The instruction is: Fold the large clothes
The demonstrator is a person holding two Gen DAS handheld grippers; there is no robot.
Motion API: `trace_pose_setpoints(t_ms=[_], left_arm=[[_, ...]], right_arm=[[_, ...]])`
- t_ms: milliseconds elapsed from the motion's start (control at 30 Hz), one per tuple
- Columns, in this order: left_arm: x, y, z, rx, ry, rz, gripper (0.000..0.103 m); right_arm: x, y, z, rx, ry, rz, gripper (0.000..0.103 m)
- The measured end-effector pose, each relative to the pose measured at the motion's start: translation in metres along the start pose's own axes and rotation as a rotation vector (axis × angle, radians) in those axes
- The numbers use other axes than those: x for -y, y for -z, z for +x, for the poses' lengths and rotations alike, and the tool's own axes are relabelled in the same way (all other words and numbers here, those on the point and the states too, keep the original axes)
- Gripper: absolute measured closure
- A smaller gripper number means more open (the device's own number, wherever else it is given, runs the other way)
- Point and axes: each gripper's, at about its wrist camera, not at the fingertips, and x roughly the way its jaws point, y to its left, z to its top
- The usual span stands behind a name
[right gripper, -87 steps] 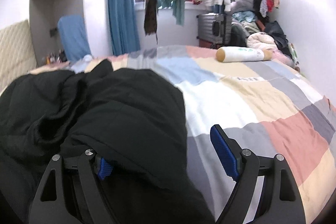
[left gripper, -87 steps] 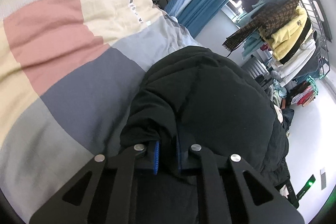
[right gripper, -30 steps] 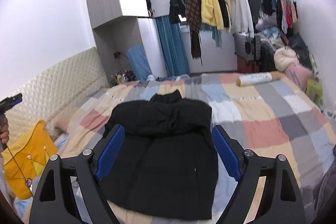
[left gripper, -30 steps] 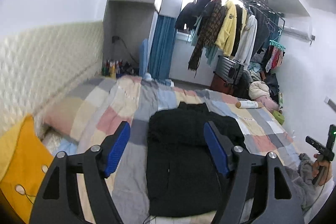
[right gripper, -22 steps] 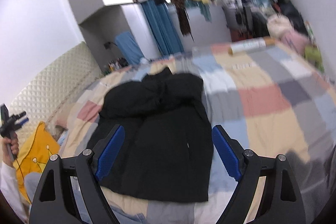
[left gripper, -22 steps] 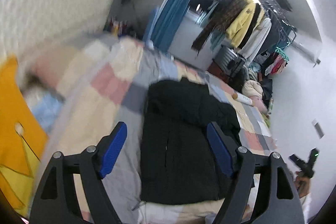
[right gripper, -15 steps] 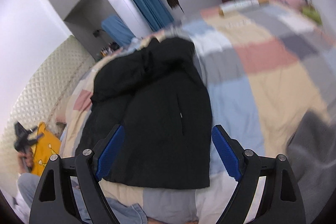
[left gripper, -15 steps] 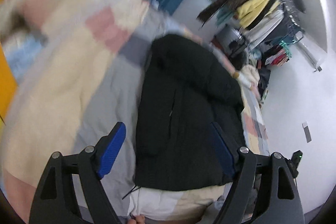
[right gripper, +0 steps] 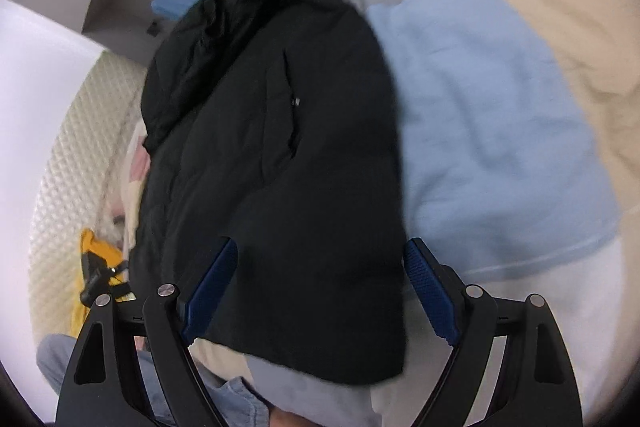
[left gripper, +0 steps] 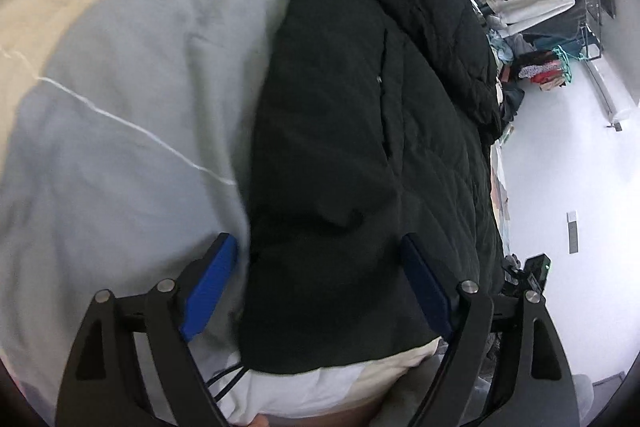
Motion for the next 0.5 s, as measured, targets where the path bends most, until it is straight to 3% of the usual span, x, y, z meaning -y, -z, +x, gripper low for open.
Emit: trace_pose_setpoints(t_ms=[133, 200, 367, 433, 500], left_arm=[[0.005, 0.0, 0.008, 0.004, 0.025, -0.006, 0.014], [0.005, 0.002, 0.01, 0.013, 0.041, -0.007, 0.014], [0.01, 0.005, -0.001, 0.017, 0.186, -0.002, 0.017], [0.023, 0.009, -0.008, 0.036, 0.199, 0.037, 0.017], [0.024, 0.006, -0.006, 0.026, 0.179, 0.04, 0.017]], right_arm=[[-0.01, -0.003, 0.011, -0.017, -0.038, -0.016, 0.018], [-0.016, -0.004, 0.007, -0.005, -0.124, -0.023, 0.018], [-0.033, -0.002, -0.007, 0.032, -0.259, -0.103, 0.018], [-0.03, -0.002, -0.006, 0.021, -0.262, -0.1, 0.018], [-0.024, -0.002, 0.003, -0.015, -0.211, -0.079, 0.019]])
